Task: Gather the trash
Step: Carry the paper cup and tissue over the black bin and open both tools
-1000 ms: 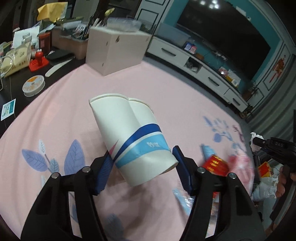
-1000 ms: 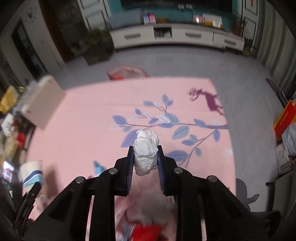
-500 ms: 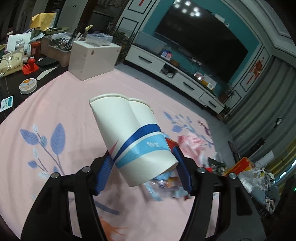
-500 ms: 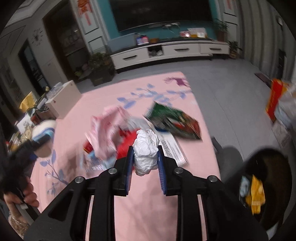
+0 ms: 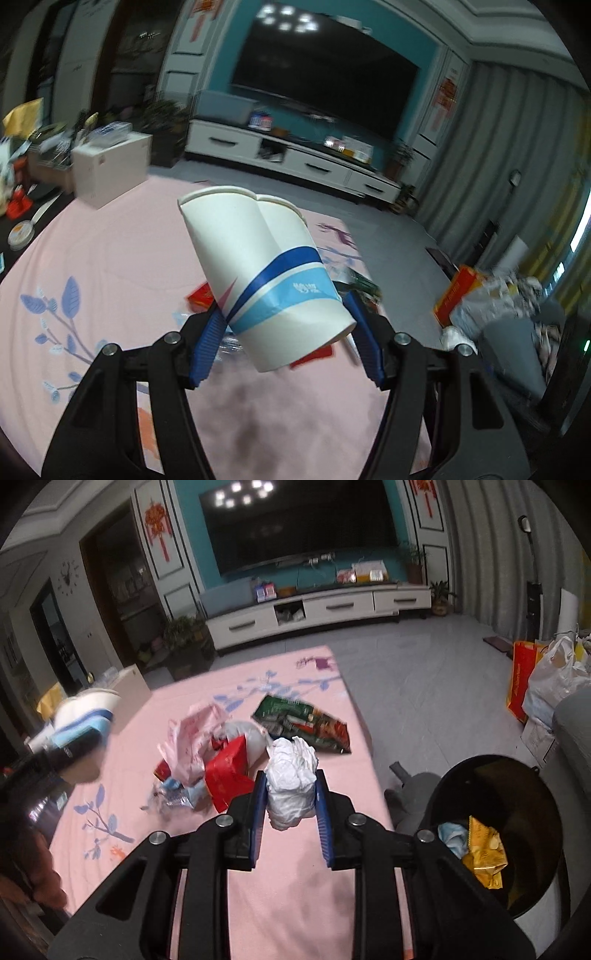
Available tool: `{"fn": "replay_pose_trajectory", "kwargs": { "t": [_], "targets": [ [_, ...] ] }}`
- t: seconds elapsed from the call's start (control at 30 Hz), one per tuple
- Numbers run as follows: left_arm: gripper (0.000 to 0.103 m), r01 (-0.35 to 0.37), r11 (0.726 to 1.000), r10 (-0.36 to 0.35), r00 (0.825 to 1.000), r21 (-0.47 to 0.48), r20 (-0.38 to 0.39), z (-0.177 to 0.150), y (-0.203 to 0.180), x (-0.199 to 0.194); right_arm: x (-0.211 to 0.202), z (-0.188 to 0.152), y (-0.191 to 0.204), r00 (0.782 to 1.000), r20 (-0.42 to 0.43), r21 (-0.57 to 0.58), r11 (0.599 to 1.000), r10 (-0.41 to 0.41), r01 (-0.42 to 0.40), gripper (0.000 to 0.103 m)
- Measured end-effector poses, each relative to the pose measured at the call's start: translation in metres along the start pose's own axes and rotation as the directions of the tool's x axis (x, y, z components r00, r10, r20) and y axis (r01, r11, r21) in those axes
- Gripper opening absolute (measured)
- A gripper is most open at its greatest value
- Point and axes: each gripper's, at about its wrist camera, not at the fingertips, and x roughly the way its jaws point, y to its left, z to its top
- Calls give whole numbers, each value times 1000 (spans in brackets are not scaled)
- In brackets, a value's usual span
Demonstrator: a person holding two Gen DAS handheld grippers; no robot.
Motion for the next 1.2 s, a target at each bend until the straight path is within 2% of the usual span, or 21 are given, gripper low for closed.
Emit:
{"fn": "replay_pose_trajectory", "kwargs": {
  "t": [0.17, 0.3, 0.5, 0.57, 0.67, 0.73, 1.0, 1.13, 1.2],
  "targets": [
    [64, 61, 991, -64, 998, 118, 18, -16, -48, -16, -39, 7, -20, 994, 103, 38, 999, -29, 25, 26],
    [64, 123, 972, -126, 992, 202, 6, -31, -84, -25, -66, 11, -40, 984, 166, 88, 995, -71, 57, 26],
    [65, 225, 932, -214, 974, 284, -69, -56, -138, -21, -99, 11, -77, 956, 231, 172, 975, -181, 143, 27],
    [65, 275, 917, -253, 961, 290, -110, -65, -158, -14, -105, 10, -89, 948, 237, 202, 965, -213, 166, 27],
    [65, 333, 900, -295, 941, 283, -168, -77, -182, -2, -105, 8, -111, 934, 220, 256, 941, -281, 223, 27],
    [65, 371, 884, -319, 923, 284, -213, -88, -198, 6, -99, 6, -127, 935, 184, 291, 925, -304, 244, 27],
    [65, 443, 855, -329, 866, 272, -376, -125, -251, 53, -70, -9, -182, 943, 35, 391, 873, -330, 291, 27],
    [65, 474, 843, -332, 829, 252, -449, -139, -264, 73, -50, -15, -199, 941, -42, 415, 851, -335, 322, 27],
    [65, 480, 840, -323, 817, 254, -478, -149, -271, 83, -44, -17, -206, 940, -73, 422, 844, -333, 332, 27]
  ]
}}
